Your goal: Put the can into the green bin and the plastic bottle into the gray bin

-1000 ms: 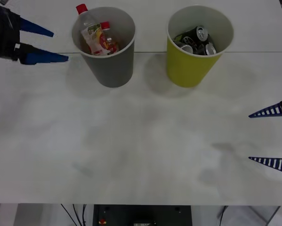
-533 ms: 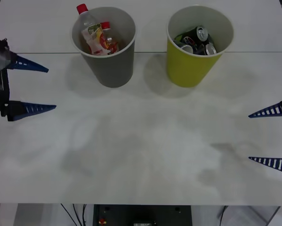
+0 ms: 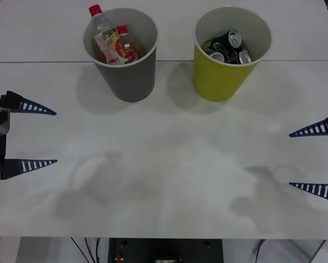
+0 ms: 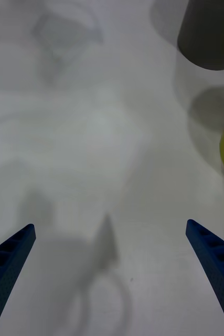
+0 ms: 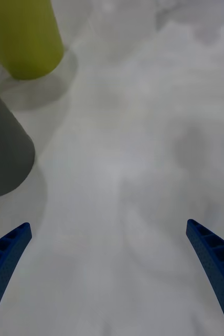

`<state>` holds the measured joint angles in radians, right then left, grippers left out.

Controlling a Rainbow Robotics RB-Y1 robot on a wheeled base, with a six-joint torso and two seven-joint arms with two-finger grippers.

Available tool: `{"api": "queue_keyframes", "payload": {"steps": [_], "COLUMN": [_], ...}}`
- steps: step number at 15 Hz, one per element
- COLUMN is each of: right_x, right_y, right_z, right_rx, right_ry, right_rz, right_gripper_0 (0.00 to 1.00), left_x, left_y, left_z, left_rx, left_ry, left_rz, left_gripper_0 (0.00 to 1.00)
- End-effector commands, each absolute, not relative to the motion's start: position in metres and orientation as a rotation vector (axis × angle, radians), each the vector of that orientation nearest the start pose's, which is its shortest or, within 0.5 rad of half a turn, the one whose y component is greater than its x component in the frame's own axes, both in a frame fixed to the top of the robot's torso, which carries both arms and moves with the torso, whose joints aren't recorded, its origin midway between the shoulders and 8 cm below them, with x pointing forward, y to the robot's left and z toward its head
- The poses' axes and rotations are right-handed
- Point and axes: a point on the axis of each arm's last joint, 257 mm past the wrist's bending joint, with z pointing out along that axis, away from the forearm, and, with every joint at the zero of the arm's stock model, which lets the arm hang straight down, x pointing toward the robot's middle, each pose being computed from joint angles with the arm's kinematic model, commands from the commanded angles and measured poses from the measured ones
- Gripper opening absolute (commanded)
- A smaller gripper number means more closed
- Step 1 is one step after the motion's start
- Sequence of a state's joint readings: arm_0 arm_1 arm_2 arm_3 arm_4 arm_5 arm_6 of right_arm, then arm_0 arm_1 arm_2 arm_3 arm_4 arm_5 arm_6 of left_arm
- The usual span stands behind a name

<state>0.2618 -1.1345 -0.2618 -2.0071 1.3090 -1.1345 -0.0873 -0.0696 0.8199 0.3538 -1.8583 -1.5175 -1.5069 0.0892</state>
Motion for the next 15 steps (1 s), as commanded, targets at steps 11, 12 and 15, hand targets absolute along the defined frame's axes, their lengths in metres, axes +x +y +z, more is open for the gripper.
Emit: {"api": "queue_keyframes", "payload": {"steps": [11,12,15], "right_x": [0.341,0.341,0.341], "right_y": [-0.286,-0.286,-0.286], "right_z": [-0.167,-0.167,-0.167], "right_rx": [-1.634,-1.634,-1.634], "right_ry": [1.596,1.596,1.596], "right_rz": [0.209,0.209,0.209], "right_gripper_0": [1.0,1.0,1.0], "left_x": [0.369,0.369,0.369], "left_y": [0.276,0.276,0.276], "left_z": [-0.171,-0.171,-0.171], "left_rx": [1.749,1.749,1.749], "left_ry": [1.475,1.475,1.475], "left_rz": [-0.202,-0.202,-0.202], "left_gripper_0": [1.0,1.0,1.0]}}
